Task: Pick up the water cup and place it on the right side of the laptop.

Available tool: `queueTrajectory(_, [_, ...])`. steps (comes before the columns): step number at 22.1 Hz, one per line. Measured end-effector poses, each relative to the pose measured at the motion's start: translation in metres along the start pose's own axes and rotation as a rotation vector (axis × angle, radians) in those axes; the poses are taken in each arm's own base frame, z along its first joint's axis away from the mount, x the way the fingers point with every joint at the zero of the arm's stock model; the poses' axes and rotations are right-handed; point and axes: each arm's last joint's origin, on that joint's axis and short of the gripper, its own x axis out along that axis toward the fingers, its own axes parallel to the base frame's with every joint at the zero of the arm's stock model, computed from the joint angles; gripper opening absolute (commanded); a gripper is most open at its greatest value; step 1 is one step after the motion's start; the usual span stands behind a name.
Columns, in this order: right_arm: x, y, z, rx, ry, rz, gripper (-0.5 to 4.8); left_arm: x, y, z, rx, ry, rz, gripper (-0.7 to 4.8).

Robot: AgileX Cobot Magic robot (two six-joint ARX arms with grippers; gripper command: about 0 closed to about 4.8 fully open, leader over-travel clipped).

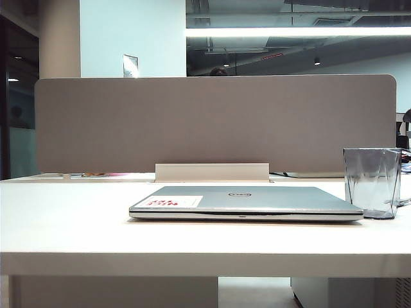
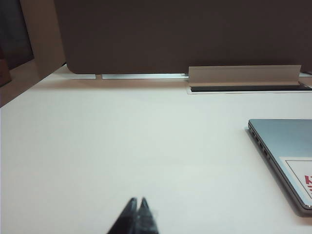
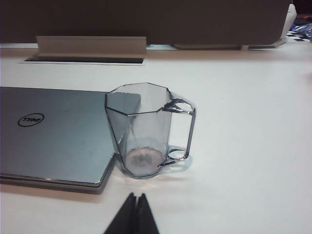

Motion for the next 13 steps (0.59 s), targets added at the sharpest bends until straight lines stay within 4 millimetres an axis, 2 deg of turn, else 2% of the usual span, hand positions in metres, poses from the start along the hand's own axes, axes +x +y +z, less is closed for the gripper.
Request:
queueTrajectory(6, [-0.0001,-0.0021,0.0006,-0.002,-0.006,-0.069,-0.08,0.0000,0.0000,0.0000,0.000,0.000,0.000,-0.03])
queueTrajectory(13, [-0.0001,-0.0021,0.0006,-0.002,-0.006,-0.069,-0.08,0.0000,0.0000,0.0000,0.000,0.000,0.000,-0.03])
